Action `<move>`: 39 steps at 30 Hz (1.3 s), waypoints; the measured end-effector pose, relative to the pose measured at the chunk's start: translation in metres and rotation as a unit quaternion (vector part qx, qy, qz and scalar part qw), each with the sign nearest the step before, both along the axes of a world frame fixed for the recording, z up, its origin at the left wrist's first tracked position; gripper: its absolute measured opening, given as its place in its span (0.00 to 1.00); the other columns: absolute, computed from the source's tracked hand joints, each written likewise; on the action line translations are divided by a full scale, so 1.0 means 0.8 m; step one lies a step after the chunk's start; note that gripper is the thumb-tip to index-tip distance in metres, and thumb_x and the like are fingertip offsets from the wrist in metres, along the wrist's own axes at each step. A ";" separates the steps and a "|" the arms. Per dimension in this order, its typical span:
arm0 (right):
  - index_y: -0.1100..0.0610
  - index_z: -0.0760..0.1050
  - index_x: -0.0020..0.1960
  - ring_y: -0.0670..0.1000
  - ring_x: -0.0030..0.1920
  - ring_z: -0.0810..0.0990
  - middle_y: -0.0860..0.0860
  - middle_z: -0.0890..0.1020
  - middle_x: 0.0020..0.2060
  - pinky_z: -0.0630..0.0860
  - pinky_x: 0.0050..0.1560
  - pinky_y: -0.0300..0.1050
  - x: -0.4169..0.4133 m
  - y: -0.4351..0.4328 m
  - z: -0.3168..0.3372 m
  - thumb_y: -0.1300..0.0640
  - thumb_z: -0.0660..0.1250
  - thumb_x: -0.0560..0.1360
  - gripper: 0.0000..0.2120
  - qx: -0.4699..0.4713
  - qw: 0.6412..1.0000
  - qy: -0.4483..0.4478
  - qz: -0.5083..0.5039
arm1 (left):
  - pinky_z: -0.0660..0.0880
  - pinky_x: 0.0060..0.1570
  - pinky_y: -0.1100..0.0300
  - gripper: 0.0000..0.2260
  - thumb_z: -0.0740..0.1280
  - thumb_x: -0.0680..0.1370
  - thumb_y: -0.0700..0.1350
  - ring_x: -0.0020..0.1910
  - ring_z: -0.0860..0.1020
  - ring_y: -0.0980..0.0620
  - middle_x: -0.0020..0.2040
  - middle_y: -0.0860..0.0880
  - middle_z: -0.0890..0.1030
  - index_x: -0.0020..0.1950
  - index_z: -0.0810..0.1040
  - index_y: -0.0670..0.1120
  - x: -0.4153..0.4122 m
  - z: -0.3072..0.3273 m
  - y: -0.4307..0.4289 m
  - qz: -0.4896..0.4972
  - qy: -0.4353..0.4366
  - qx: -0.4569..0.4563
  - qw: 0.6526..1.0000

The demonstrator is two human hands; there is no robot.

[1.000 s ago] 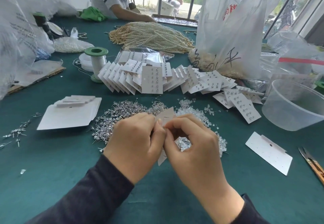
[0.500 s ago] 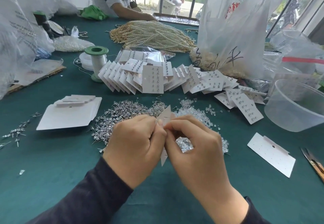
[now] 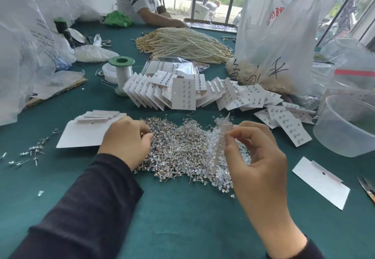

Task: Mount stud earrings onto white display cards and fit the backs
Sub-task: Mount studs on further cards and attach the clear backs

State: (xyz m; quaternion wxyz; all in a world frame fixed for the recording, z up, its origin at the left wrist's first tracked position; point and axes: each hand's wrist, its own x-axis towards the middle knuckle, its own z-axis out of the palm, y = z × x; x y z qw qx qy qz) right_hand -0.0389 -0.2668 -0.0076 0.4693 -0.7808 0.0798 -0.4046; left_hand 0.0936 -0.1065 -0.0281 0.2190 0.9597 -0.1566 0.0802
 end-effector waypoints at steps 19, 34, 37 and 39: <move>0.49 0.79 0.39 0.43 0.38 0.79 0.45 0.81 0.36 0.74 0.40 0.32 0.000 -0.004 -0.003 0.56 0.67 0.68 0.03 0.188 0.979 0.048 0.063 | 0.69 0.47 0.58 0.05 0.67 0.73 0.42 0.44 0.76 0.44 0.41 0.43 0.82 0.42 0.83 0.44 0.000 -0.001 -0.009 0.014 -0.053 -0.088 0.995; 0.61 0.83 0.40 0.55 0.41 0.83 0.57 0.84 0.43 0.78 0.52 0.59 0.003 -0.012 0.010 0.59 0.65 0.66 0.09 0.635 0.706 0.118 0.291 | 0.77 0.30 0.62 0.06 0.69 0.68 0.34 0.30 0.78 0.50 0.35 0.40 0.82 0.34 0.74 0.42 -0.036 0.035 -0.024 -0.115 0.196 -0.480 0.847; 0.62 0.83 0.40 0.56 0.41 0.83 0.58 0.84 0.43 0.80 0.47 0.58 0.003 -0.010 0.008 0.59 0.66 0.64 0.10 0.650 0.683 0.129 0.308 | 0.75 0.30 0.64 0.06 0.69 0.69 0.33 0.30 0.78 0.52 0.34 0.43 0.82 0.36 0.75 0.42 -0.040 0.035 -0.027 -0.151 0.205 -0.472 0.844; 0.62 0.83 0.40 0.56 0.41 0.83 0.58 0.83 0.43 0.80 0.45 0.55 0.003 -0.009 0.009 0.58 0.67 0.63 0.10 0.643 0.684 0.143 0.313 | 0.74 0.29 0.66 0.06 0.69 0.70 0.32 0.29 0.77 0.55 0.31 0.49 0.81 0.37 0.77 0.42 -0.043 0.035 -0.028 -0.169 0.209 -0.473 0.839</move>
